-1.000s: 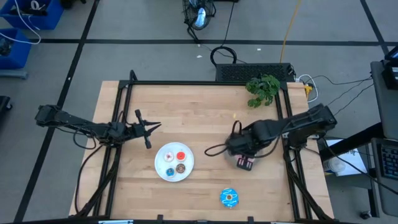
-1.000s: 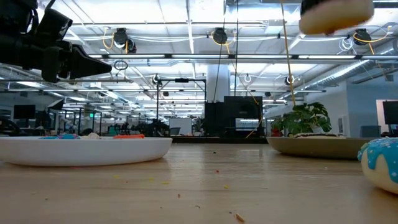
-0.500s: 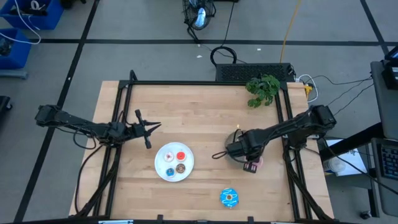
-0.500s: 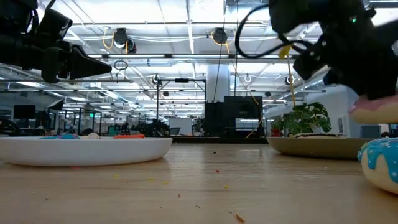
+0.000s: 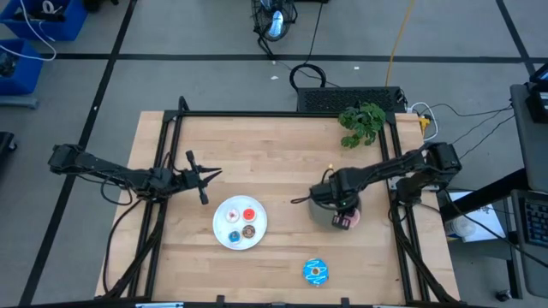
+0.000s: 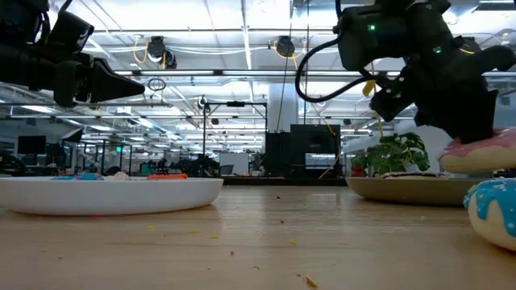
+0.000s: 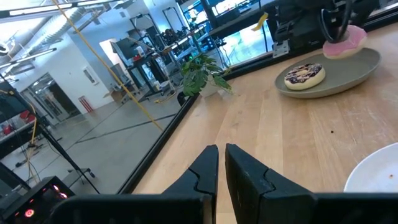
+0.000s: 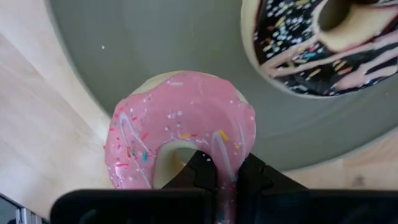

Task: Pick & Place donuts
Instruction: Put the large pink donut on the dark gray plate, then put the large light blue donut on the dark gray plate

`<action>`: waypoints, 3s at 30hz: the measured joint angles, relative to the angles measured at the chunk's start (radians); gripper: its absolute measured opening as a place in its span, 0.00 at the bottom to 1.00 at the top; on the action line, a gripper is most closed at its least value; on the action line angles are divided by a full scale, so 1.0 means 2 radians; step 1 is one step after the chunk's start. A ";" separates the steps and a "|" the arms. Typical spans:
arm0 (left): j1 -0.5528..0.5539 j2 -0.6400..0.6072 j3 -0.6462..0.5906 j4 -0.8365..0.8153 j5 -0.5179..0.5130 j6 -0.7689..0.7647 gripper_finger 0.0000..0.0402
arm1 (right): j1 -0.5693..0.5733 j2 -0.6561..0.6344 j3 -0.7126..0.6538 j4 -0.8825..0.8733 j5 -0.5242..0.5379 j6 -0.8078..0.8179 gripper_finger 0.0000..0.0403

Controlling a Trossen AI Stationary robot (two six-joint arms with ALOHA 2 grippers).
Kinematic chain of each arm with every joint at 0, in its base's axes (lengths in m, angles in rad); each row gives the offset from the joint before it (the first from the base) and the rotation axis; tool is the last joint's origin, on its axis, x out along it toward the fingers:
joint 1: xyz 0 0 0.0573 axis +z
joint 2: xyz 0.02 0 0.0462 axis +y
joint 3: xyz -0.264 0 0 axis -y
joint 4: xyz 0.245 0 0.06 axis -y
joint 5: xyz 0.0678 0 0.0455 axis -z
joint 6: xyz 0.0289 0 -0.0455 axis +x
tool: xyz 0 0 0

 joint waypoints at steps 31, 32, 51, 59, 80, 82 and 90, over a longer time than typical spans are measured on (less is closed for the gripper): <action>0.000 0.000 0.000 0.000 0.000 0.000 0.09 | -0.029 0.000 -0.062 0.054 0.002 -0.018 0.05; 0.000 0.000 0.000 0.000 0.000 0.000 0.09 | -0.029 0.000 -0.062 0.055 0.002 -0.019 0.06; 0.000 0.000 0.000 0.016 0.000 0.002 0.09 | -0.029 -0.005 -0.062 0.028 0.016 -0.023 0.47; 0.000 0.000 0.000 0.016 0.000 0.002 0.09 | -0.029 -0.044 -0.062 0.032 0.016 -0.023 0.54; 0.000 0.000 0.000 0.015 0.000 0.002 0.09 | -0.030 -0.068 -0.062 0.024 0.017 -0.037 0.54; 0.000 0.000 0.000 0.015 0.000 0.002 0.09 | -0.030 -0.068 -0.062 0.024 0.017 -0.036 0.53; 0.000 0.000 0.000 0.015 0.000 0.002 0.09 | -0.030 -0.068 -0.052 0.001 0.015 -0.021 0.48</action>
